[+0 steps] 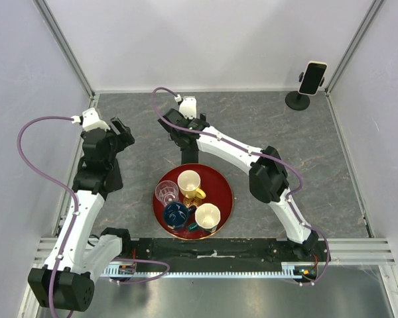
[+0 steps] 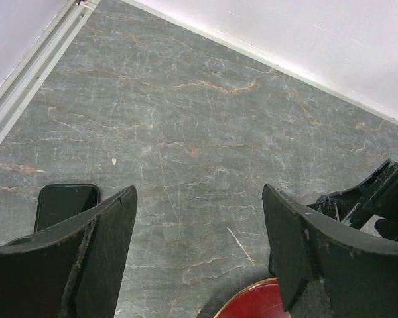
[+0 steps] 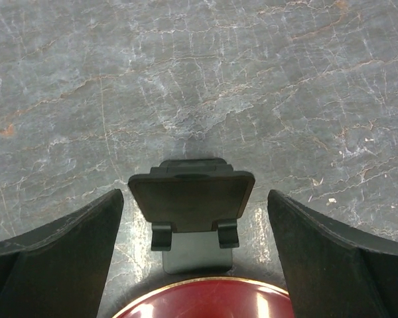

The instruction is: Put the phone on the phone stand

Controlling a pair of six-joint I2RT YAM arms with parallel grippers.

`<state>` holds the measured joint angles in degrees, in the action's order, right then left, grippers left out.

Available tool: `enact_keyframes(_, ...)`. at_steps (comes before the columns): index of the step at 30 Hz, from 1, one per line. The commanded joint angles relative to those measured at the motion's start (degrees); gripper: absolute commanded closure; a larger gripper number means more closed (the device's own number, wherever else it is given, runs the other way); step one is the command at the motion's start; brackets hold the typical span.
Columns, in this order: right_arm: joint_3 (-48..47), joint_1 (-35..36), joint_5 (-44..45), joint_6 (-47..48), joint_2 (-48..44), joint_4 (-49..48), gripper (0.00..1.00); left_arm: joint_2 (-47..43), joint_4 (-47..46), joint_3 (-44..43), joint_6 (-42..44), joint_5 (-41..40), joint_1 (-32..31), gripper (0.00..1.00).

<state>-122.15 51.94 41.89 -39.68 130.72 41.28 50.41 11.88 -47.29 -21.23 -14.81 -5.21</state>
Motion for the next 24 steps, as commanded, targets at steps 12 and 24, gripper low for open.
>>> enact_keyframes(12,-0.2,-1.2,-2.2,0.6,-0.4,-2.4,0.13,-0.8,-2.3,-1.2,-1.3,0.9,0.3,0.21)
enact_keyframes(24,-0.1,-1.3,-3.0,1.4,0.2,-3.1,0.21,-0.8,-2.3,-1.2,-1.3,1.3,0.3,0.22)
